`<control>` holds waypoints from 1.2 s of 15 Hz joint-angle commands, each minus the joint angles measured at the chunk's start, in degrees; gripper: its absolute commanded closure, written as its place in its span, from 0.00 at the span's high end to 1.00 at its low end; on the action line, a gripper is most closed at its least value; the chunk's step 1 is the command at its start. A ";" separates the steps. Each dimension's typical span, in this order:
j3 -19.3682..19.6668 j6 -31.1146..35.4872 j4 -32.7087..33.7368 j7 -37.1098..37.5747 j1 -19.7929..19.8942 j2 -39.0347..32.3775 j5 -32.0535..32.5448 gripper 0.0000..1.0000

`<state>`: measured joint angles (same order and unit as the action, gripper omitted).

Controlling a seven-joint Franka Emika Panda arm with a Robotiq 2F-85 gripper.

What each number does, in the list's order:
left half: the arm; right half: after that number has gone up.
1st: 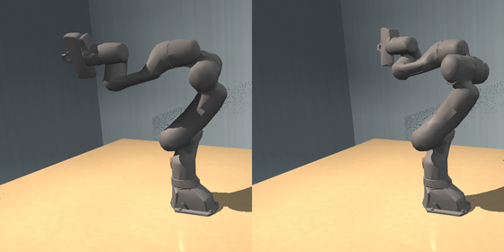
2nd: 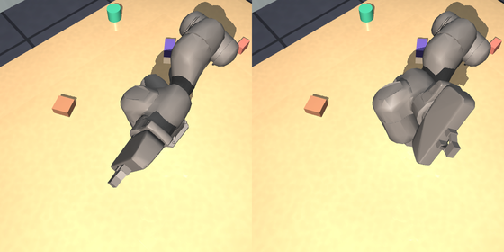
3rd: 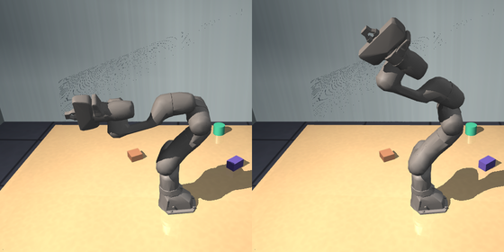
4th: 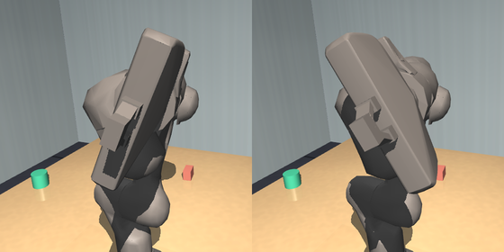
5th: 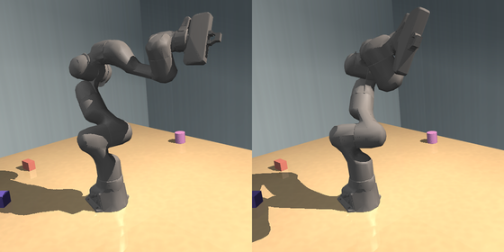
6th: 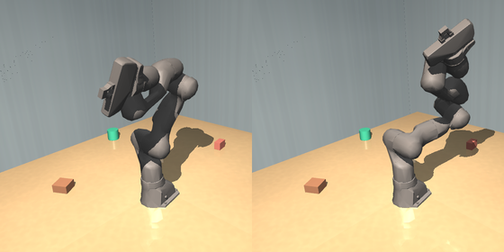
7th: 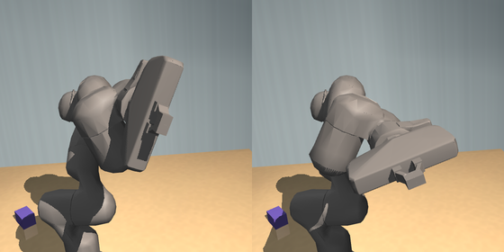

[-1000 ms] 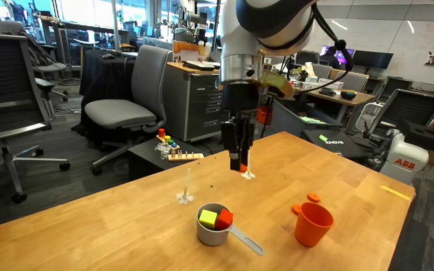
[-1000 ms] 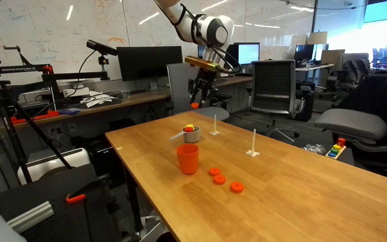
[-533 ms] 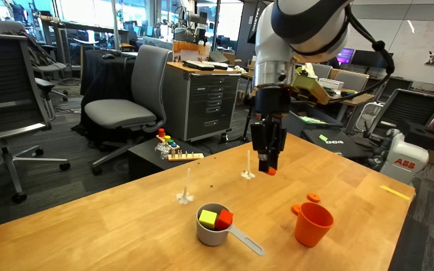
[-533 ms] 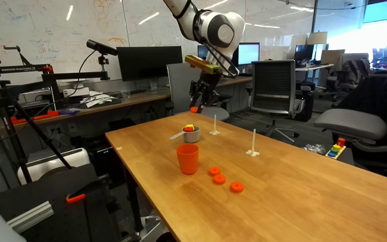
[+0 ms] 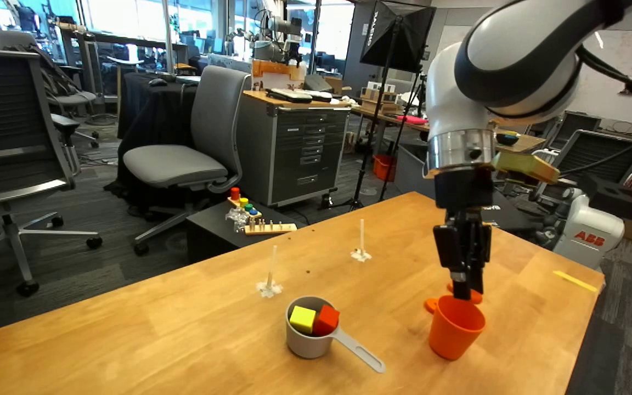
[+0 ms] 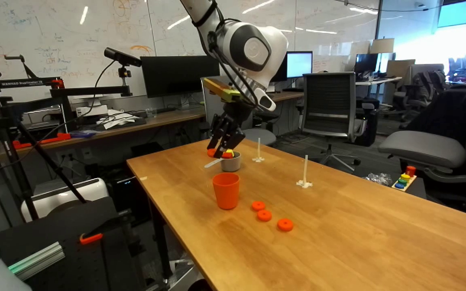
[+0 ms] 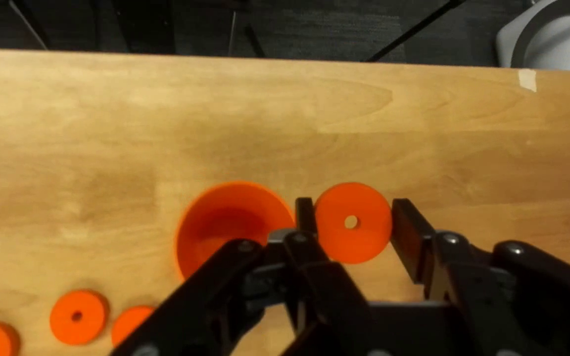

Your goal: Put the three blocks in the gray cup then put the orange disks in the orange cup

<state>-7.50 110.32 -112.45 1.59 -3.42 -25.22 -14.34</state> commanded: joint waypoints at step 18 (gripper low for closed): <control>3.18 19.52 -17.19 -2.93 0.66 11.67 -0.17 0.18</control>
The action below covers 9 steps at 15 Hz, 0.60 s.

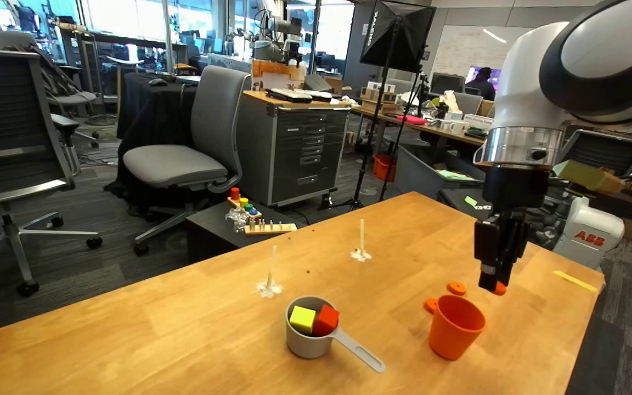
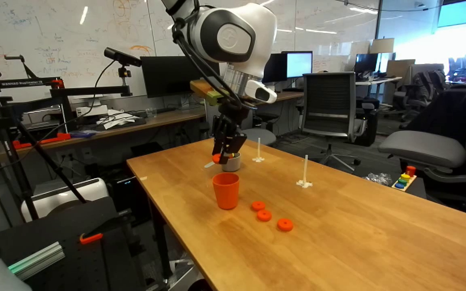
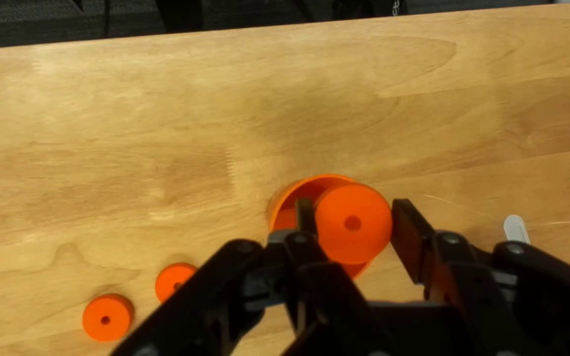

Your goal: Put the three blocks in the gray cup then put the orange disks in the orange cup

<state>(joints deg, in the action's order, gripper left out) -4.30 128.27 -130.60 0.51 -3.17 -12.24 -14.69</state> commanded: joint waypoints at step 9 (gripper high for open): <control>-0.76 4.05 4.25 -5.21 0.28 -5.94 1.52 0.91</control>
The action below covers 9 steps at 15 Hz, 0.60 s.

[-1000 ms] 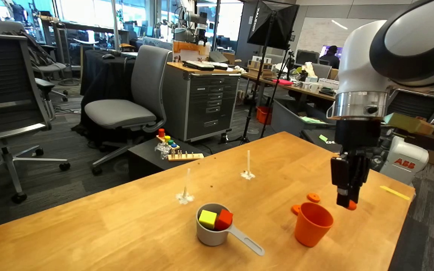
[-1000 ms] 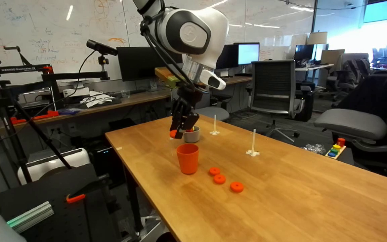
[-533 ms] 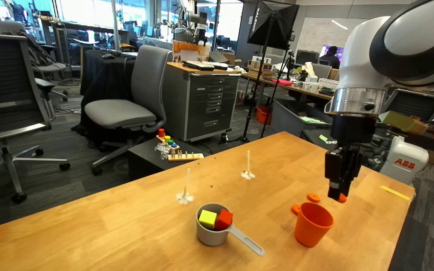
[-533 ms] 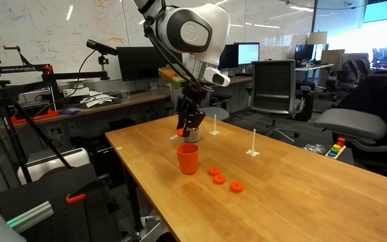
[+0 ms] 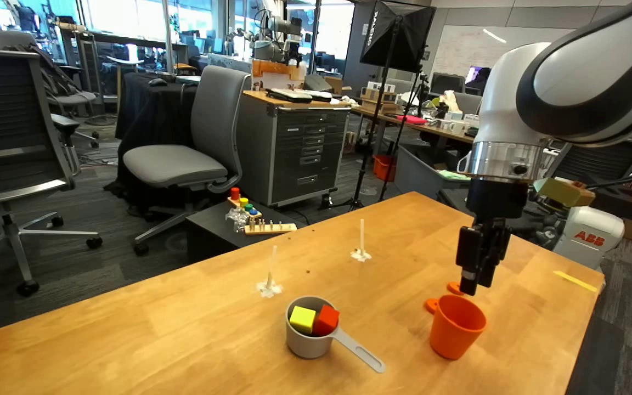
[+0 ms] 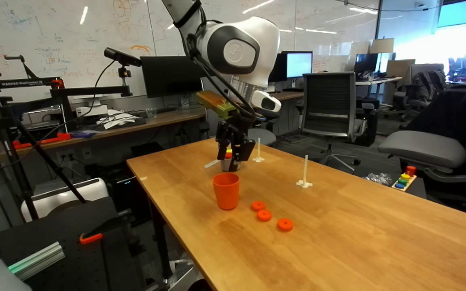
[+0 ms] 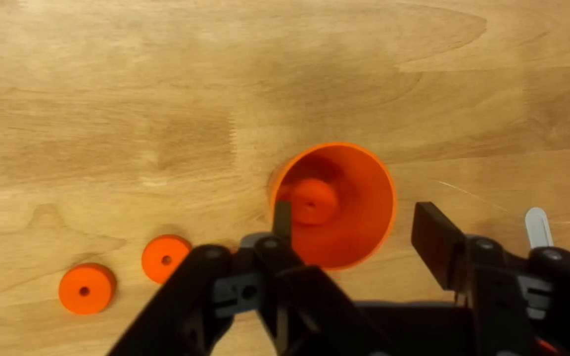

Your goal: Put the three blocks in the gray cup then put the orange disks in the orange cup

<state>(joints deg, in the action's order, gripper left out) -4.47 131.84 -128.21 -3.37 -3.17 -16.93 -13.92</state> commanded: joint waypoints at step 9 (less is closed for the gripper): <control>0.73 -0.61 3.47 -0.84 1.23 -1.55 1.23 1.00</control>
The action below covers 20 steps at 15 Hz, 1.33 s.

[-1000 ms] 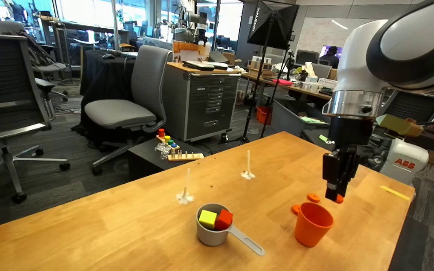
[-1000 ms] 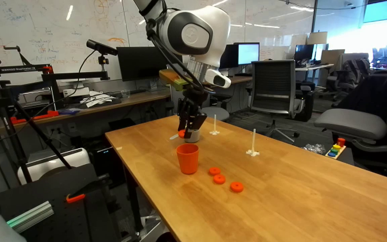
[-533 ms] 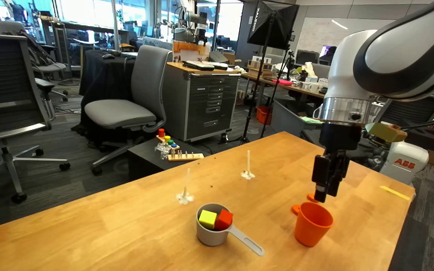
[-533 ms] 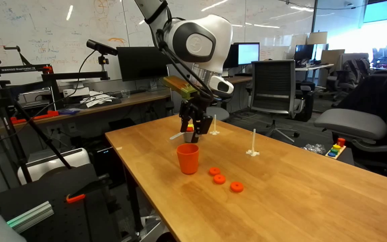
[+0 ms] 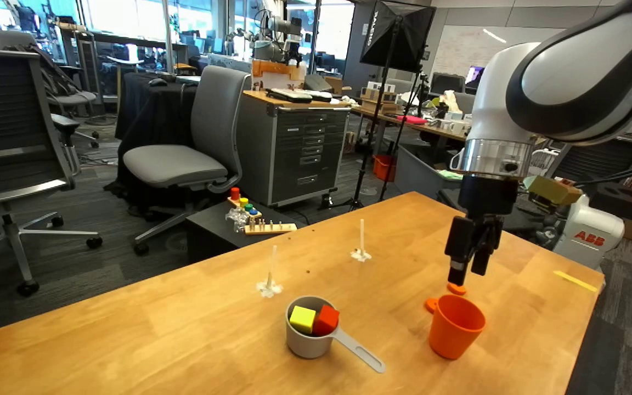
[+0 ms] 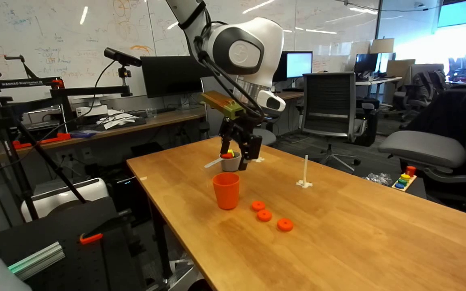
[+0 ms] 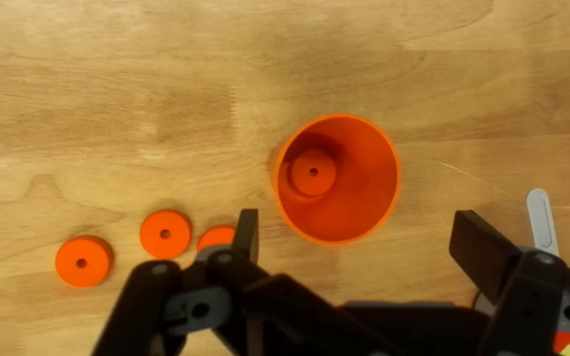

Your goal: Put the three blocks in the gray cup then put the orange disks in the orange cup

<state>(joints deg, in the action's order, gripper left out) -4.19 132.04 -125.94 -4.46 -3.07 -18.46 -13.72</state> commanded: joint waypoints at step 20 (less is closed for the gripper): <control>0.77 -4.20 20.33 -0.42 5.72 -17.01 0.22 1.00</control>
<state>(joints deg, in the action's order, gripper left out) -2.30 130.90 -111.88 -4.48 2.49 -31.18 -13.69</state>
